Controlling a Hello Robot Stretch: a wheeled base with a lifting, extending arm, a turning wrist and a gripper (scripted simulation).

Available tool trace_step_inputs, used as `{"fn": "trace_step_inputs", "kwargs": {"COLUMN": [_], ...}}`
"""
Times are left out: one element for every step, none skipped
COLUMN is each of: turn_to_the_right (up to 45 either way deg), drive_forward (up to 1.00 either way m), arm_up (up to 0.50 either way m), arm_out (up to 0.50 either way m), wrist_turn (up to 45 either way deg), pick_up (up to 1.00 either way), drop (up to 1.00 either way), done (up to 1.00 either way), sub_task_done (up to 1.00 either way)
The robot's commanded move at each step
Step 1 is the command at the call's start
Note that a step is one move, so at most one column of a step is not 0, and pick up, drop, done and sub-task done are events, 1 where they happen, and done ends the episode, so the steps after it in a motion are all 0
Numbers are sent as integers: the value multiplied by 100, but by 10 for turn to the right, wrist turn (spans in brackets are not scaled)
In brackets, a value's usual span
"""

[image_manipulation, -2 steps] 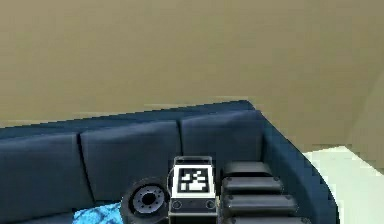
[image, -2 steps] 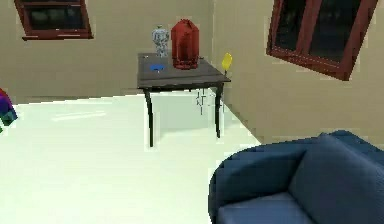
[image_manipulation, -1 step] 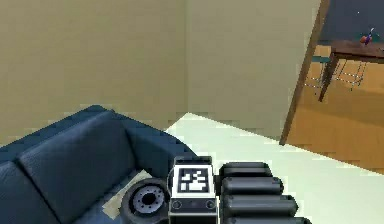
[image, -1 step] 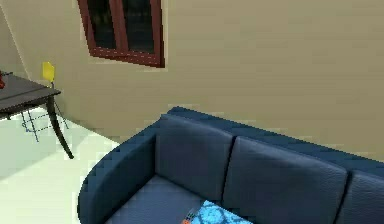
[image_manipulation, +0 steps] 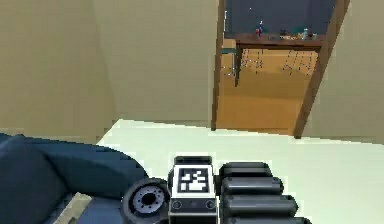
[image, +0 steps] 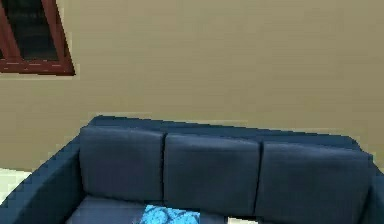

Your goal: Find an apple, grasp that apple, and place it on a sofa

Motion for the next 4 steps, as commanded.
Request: {"fn": "trace_step_inputs", "kwargs": {"turn_to_the_right": [-450, -120, 0, 0], "drive_forward": [0, 0, 0, 0], "arm_up": [0, 0, 0, 0], "arm_out": [0, 0, 36, 0], "wrist_turn": [0, 0, 0, 390], "pick_up": [0, 0, 0, 0], "drop": [0, 0, 0, 0], "done": [0, 0, 0, 0], "sub_task_done": [0, 0, 0, 0]}}
